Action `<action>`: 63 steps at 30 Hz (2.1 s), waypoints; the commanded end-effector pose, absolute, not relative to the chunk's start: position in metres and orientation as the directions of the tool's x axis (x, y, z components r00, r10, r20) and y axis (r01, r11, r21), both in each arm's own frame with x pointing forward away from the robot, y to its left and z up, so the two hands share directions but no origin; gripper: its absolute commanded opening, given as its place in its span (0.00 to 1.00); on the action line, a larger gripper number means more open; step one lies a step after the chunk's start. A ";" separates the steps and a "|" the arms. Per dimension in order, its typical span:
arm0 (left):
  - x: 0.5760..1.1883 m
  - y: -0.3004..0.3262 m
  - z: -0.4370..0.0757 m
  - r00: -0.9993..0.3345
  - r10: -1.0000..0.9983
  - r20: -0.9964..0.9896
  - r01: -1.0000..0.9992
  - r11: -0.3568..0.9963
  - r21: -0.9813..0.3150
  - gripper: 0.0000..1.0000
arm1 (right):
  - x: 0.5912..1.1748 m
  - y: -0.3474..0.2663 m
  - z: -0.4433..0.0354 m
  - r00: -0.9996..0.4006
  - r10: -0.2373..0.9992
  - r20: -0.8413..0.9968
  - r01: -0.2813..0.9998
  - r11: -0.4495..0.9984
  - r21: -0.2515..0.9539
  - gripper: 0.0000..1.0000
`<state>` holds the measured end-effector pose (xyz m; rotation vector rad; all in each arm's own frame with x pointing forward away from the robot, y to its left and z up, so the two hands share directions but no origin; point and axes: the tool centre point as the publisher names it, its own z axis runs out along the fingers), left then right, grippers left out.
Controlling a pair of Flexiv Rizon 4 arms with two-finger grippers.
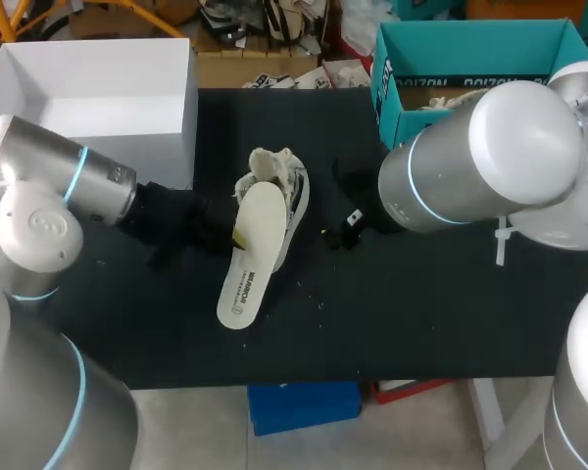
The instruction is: Take the shoe out of the shoebox, open the shoe tongue, remove and reinsert the insole, then place the shoe into the shoebox
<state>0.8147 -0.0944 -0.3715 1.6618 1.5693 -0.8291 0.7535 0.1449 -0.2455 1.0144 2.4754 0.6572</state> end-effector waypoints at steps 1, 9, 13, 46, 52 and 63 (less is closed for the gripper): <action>0.805 -0.095 -0.376 0.082 0.549 -0.832 0.965 0.164 0.204 0.28 | 0.753 0.144 -0.246 -0.665 0.728 -0.169 0.546 0.628 0.554 1.00; 0.807 -0.094 -0.370 0.172 0.513 -0.841 0.919 0.223 0.324 0.33 | 0.753 0.144 -0.246 -0.665 0.728 -0.169 0.546 0.628 0.554 1.00; 0.810 -0.096 -0.367 0.178 0.504 -0.845 0.913 0.237 0.333 0.32 | 0.753 0.144 -0.246 -0.665 0.728 -0.169 0.546 0.628 0.554 1.00; 0.795 -0.081 -0.323 -0.103 0.551 -0.828 0.952 -0.187 -0.243 0.00 | 0.753 0.144 -0.246 -0.665 0.728 -0.169 0.546 0.628 0.554 1.00; 0.786 -0.070 -0.323 -0.096 0.649 -0.754 0.914 -0.242 -0.325 0.00 | 0.753 0.144 -0.246 -0.665 0.728 -0.169 0.546 0.628 0.554 1.00; 0.783 -0.062 -0.325 -0.124 0.695 -0.708 0.837 -0.310 -0.451 0.00 | 0.753 0.144 -0.246 -0.665 0.728 -0.169 0.546 0.628 0.554 1.00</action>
